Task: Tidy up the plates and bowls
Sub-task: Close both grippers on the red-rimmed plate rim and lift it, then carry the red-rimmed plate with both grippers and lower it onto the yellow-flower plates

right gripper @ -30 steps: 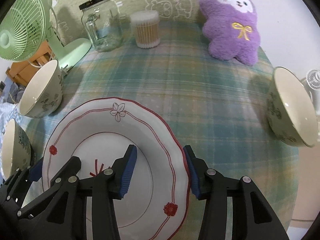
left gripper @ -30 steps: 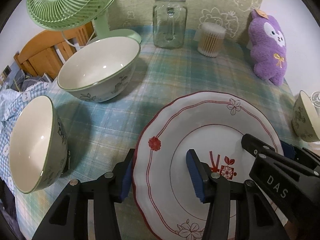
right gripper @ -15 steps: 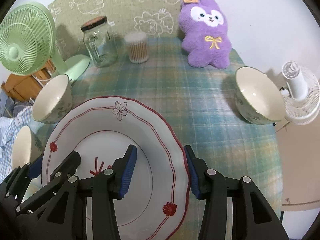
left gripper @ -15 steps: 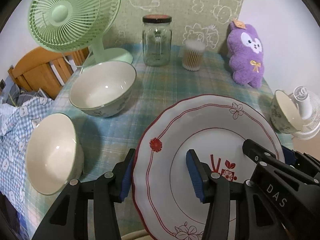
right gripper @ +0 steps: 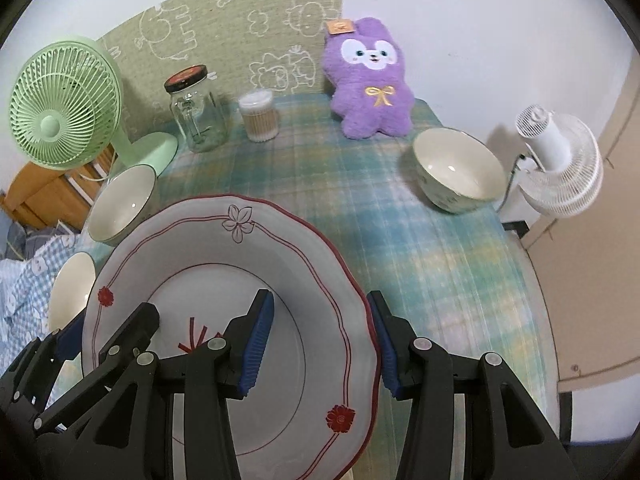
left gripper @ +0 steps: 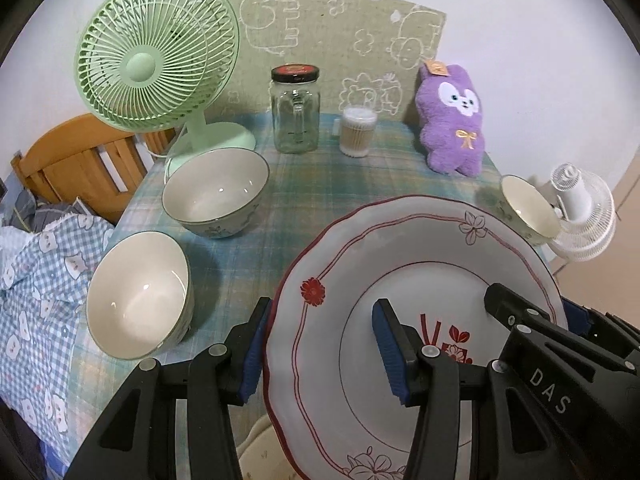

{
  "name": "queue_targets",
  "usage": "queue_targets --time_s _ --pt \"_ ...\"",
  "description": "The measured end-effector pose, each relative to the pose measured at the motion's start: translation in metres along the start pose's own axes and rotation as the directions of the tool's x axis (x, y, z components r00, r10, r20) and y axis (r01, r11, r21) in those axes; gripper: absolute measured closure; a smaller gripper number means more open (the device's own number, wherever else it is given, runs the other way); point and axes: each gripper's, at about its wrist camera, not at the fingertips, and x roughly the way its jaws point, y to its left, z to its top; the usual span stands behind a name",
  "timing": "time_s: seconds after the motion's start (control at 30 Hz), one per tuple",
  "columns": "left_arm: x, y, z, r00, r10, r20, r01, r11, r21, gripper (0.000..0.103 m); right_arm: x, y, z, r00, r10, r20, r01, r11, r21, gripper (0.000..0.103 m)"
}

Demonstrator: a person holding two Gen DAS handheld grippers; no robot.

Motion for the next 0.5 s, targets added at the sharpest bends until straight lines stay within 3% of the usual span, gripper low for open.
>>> queue_targets --time_s 0.5 --pt "-0.025 0.004 -0.050 0.999 -0.040 -0.036 0.043 0.996 0.077 0.052 -0.027 -0.003 -0.067 0.998 -0.049 -0.033 0.051 0.997 0.060 0.052"
